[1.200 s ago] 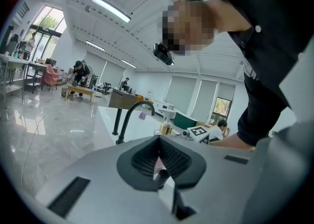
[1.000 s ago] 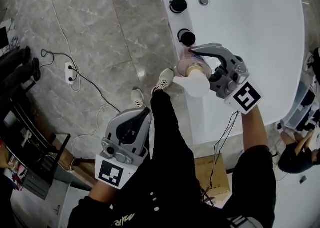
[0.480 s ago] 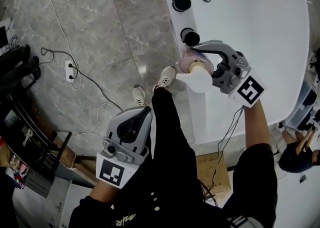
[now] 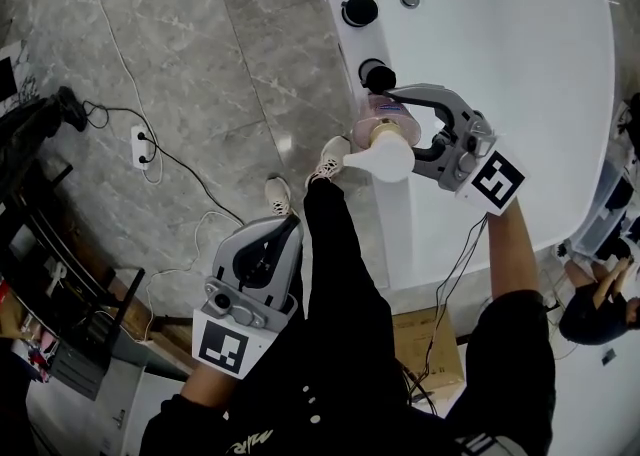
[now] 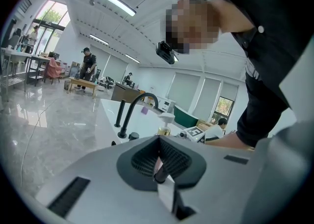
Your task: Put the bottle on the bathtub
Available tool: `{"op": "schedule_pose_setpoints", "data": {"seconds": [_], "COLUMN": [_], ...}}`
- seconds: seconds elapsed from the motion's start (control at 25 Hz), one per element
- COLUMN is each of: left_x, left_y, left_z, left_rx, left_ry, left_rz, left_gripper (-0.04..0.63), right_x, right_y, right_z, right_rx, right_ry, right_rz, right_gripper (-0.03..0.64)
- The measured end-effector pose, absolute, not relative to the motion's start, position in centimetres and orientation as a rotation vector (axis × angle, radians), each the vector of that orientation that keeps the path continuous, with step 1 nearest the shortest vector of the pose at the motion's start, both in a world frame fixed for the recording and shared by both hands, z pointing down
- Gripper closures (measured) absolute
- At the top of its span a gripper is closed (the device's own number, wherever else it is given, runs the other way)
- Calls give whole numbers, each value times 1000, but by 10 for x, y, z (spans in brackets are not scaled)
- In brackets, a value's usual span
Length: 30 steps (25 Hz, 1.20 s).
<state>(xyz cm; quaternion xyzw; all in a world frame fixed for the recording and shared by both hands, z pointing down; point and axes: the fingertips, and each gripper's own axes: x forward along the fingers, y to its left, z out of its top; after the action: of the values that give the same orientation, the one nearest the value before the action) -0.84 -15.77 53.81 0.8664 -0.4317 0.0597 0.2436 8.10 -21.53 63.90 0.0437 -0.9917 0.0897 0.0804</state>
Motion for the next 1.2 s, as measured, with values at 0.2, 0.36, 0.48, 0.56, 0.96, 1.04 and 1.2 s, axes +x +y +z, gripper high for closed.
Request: {"op": "schedule_pose_setpoints", "data": {"seconds": [0.2, 0.36, 0.48, 0.56, 0.96, 1.04, 1.2], "left_x": [-4, -5, -10, -12, -30, -35, -44], "left_y": [-158, -158, -158, -159, -164, -166, -159], "left_z": [534, 530, 520, 510, 445, 431, 405], "left_rx": [2370, 2384, 2401, 2416, 2504, 2523, 2535], "left_ry": [-1178, -1181, -1191, -1198, -1282, -1304, -1325], "left_rz": [157, 160, 153, 146, 141, 117, 124], "left_gripper": [586, 586, 586, 586, 586, 586, 586], "right_x": [82, 87, 91, 94, 139, 143, 151], "right_y": [-216, -221, -221, -221, -214, -210, -199], "right_z": [645, 644, 631, 621, 514, 488, 442], "right_rx": [172, 222, 285, 330, 747, 863, 1117], "right_ry": [-2934, -2908, -2904, -2900, -2935, -2926, -2885], "right_rz": [276, 276, 276, 268, 335, 313, 351], "right_gripper": [327, 303, 284, 279, 343, 444, 586]}}
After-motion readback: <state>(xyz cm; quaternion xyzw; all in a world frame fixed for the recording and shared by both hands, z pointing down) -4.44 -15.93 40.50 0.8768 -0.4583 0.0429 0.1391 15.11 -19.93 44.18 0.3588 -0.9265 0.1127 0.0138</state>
